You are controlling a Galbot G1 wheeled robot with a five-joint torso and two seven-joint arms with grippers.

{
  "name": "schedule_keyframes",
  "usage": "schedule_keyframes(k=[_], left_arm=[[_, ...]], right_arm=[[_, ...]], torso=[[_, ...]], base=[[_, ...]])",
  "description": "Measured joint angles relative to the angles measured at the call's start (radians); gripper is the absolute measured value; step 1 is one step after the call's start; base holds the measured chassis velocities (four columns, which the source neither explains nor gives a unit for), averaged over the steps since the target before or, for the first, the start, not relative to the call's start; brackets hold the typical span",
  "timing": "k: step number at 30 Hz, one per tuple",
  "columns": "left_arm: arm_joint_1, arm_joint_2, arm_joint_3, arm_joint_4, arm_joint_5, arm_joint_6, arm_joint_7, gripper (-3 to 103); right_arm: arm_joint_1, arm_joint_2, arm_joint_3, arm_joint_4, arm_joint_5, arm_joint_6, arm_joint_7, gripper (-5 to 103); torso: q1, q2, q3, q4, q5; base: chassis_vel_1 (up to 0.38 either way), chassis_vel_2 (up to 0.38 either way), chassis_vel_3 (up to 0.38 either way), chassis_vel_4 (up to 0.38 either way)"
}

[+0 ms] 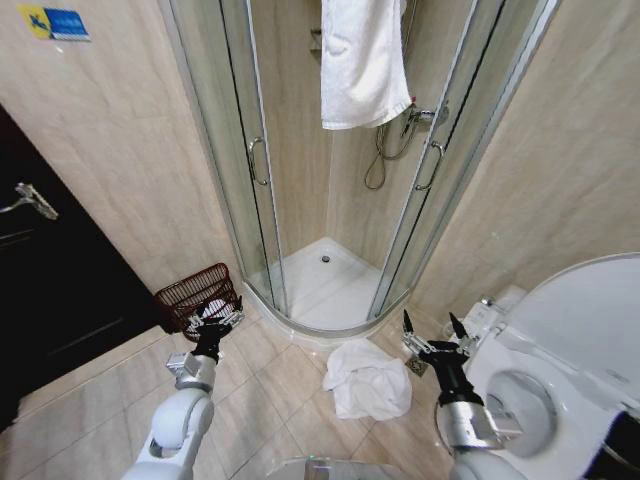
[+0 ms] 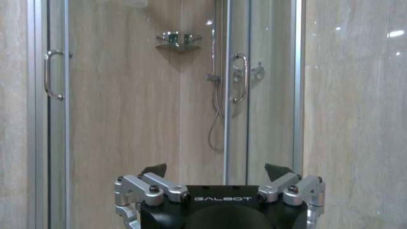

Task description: Discard the used towel into the hamper.

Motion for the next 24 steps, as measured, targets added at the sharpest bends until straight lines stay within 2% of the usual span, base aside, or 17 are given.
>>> schedule_keyframes(k=[11,18,24], left_arm=[[-0.001,0.001,-0.003,0.007,-0.007,0.0,0.0,100],[0.007,0.008,-0.008,0.005,-0.018,-0.004,0.002,100],[0.008,0.018,-0.016,0.008,-0.03,-0.01,0.004,100]], right_arm=[[-0.008,-0.002,0.023,0.002,0.004,0.009,-0.001,100],[-0.054,-0.032,0.067,0.016,0.068,0.033,-0.004,100],[-0.052,-0.028,0.073,0.022,0.063,0.036,-0.006,100]], torso=[[0.025,0.055,0.03,0.0,0.0],[0.043,0.094,0.052,0.0,-0.0001],[0.056,0.123,0.068,0.0,-0.0001]], base=[[0.0,0.0,0.0,0.0],[0.0,0.0,0.0,0.0],[0.0,0.0,0.0,0.0]])
